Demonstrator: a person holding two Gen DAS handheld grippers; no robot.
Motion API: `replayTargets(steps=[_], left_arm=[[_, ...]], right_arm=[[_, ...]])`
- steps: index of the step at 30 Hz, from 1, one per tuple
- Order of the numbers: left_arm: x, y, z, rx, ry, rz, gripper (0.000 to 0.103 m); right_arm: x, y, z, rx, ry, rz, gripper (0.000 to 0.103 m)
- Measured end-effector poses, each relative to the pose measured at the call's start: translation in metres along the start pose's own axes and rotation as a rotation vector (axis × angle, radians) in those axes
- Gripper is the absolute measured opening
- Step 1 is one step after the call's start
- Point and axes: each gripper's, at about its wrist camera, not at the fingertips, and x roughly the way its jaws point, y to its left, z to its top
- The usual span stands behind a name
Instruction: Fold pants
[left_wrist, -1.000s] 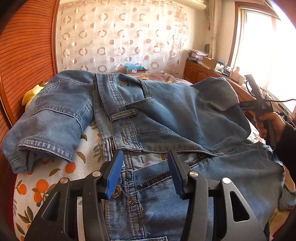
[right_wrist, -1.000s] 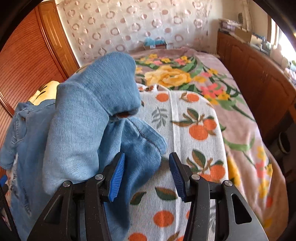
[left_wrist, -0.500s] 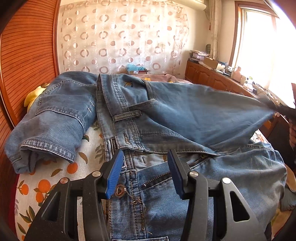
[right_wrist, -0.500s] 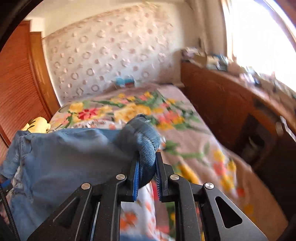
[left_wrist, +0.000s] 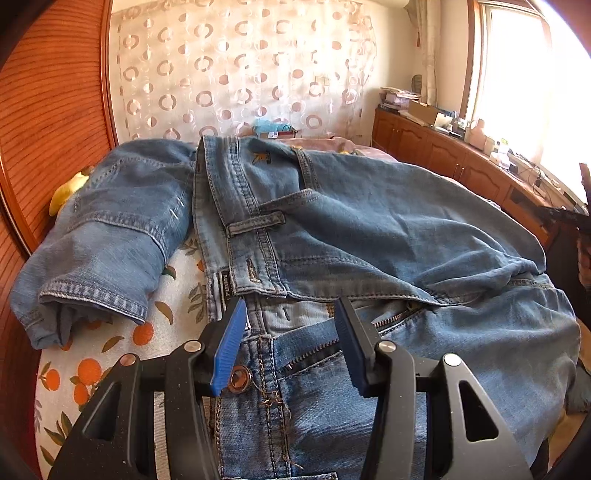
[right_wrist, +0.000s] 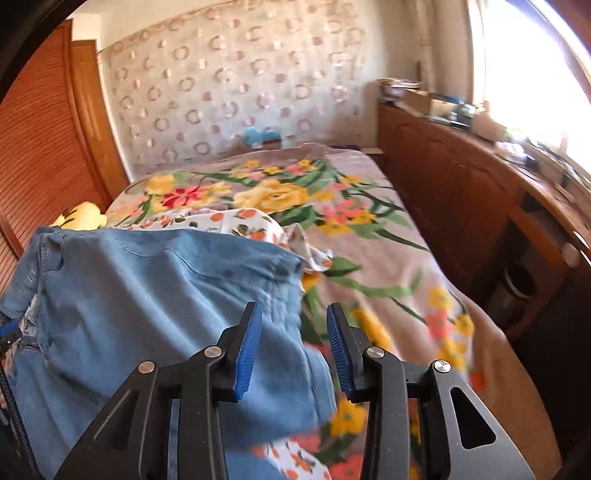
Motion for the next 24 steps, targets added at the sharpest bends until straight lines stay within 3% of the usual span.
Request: replayTargets(steps=[2,9,11,13,15,19,20,21,24], left_arm=[[-0.003,-0.005,0.003,0.020,-0.013,0.026,0.051],[-0.009,-0.023,0.029,0.096,-0.037,0.012,0.052],[-0.006,-0.027,0.039,0.101,-0.030,-0.020,0.055],[-0.001,-0.031,0.050,0.088,-0.029,-0.051,0.069],[0.004,-0.034,0.060,0.085,-0.022,-0.080,0.075],[0.017,-0.042,0.074,0.108,-0.014,-0.088,0.075],[0.020,-0.044,0.077,0.116,-0.017,-0.086,0.075],[0.022,-0.045,0.078,0.122,-0.016,-0.085,0.075],[0.031,-0.048,0.083,0.130,-0.003,-0.085,0.075]], right_arm=[[0.027,-0.007,0.008,0.003,0.046,0.044,0.038],[0.103,-0.041,0.047,0.011,0.171,0.116,0.038],[0.117,-0.046,0.052,0.007,0.194,0.136,0.038],[0.129,-0.047,0.060,0.013,0.212,0.161,0.038],[0.133,-0.047,0.069,0.022,0.209,0.182,0.038],[0.149,-0.037,0.083,0.028,0.200,0.215,0.038],[0.145,-0.037,0.082,0.025,0.194,0.218,0.030],[0.143,-0.035,0.081,0.022,0.186,0.223,0.011],[0.136,-0.030,0.077,0.000,0.153,0.222,0.003]])
